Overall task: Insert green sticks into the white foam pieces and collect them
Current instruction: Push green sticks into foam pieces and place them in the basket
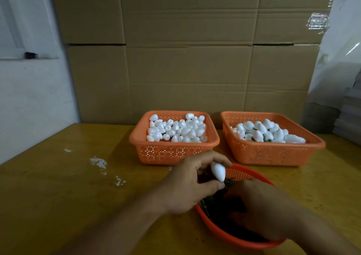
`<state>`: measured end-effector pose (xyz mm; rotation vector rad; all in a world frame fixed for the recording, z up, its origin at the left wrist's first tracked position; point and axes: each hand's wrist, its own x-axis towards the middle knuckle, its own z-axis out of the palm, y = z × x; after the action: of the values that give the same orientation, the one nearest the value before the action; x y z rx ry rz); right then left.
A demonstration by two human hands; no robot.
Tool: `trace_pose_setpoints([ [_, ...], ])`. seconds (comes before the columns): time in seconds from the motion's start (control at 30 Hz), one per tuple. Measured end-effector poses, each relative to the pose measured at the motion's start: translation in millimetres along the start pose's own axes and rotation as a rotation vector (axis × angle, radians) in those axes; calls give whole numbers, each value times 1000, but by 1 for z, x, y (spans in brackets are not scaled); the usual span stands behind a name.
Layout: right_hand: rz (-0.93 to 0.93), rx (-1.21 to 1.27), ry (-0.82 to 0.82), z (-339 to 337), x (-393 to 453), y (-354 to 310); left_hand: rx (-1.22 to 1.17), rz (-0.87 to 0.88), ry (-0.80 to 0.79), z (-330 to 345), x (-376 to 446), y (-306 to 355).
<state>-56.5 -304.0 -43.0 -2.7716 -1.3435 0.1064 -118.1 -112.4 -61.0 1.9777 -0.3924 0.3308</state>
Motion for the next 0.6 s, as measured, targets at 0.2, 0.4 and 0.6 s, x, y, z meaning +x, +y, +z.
trace_pose_setpoints([
  [0.2, -13, 8, 8, 3, 1, 0, -118, -36, 55, 4, 1, 2],
  [0.4, 14, 43, 25, 6, 4, 1, -180, -75, 168, 5, 2, 4],
  [0.6, 44, 161, 145, 4, 4, 2, -437, -184, 210, 7, 4, 6],
])
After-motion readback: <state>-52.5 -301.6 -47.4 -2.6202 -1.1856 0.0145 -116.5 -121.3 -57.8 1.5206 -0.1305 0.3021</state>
